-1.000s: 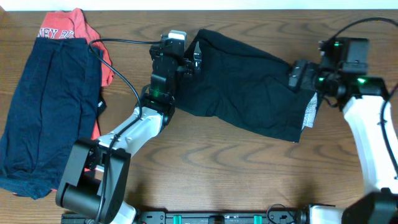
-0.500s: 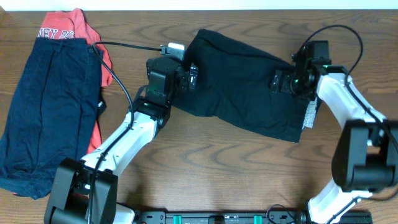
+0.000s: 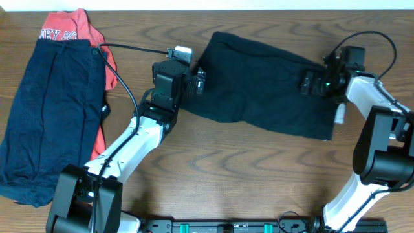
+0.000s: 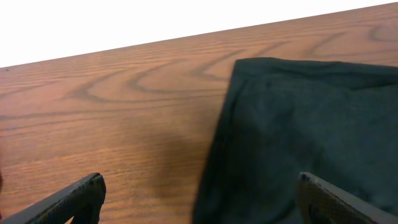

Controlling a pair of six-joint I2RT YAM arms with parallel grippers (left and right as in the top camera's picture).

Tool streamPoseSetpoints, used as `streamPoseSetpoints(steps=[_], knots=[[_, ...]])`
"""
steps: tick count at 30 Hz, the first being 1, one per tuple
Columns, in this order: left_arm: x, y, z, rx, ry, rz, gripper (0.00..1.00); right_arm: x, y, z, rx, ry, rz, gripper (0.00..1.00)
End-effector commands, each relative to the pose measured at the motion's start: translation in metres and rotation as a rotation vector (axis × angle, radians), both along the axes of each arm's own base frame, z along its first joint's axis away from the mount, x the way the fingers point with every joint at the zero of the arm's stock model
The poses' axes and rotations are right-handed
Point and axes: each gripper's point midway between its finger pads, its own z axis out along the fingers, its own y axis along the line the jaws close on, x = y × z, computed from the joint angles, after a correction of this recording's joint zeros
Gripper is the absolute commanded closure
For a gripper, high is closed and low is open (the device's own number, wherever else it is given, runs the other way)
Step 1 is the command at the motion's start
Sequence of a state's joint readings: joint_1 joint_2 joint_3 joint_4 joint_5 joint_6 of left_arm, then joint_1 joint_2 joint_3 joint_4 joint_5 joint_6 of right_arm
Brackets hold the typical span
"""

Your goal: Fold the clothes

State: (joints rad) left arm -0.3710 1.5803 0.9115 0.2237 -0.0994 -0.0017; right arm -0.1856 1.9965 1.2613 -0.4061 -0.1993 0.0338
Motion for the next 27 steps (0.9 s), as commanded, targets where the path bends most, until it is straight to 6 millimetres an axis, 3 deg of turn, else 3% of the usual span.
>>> streamPoseSetpoints(steps=[1,7,10,15,19,23,27], knots=[[0.002,-0.001,0.007,0.000,-0.014,-0.008,0.02,0.013,-0.011,-0.001,-0.153,-0.064,0.173,0.01],[-0.001,0.000,0.003,0.007,0.007,-0.009,0.02,0.054,-0.016,0.026,-0.308,-0.268,0.308,0.01],[-0.002,0.000,0.000,0.012,0.019,-0.008,0.02,0.070,-0.004,0.047,-0.249,-0.338,0.298,0.01],[-0.001,0.000,0.001,0.010,0.015,-0.008,0.02,0.089,0.054,0.094,-0.001,-0.433,0.379,0.01],[-0.001,0.001,0.002,0.011,0.010,-0.003,0.02,0.096,0.105,0.123,0.066,-0.475,0.462,0.01],[0.001,0.014,0.006,-0.010,0.012,0.035,0.02,0.094,0.163,0.128,0.033,-0.492,0.572,0.01],[-0.001,0.042,0.012,-0.074,0.037,0.133,0.02,0.091,0.203,0.118,-0.068,-0.492,0.628,0.01]])
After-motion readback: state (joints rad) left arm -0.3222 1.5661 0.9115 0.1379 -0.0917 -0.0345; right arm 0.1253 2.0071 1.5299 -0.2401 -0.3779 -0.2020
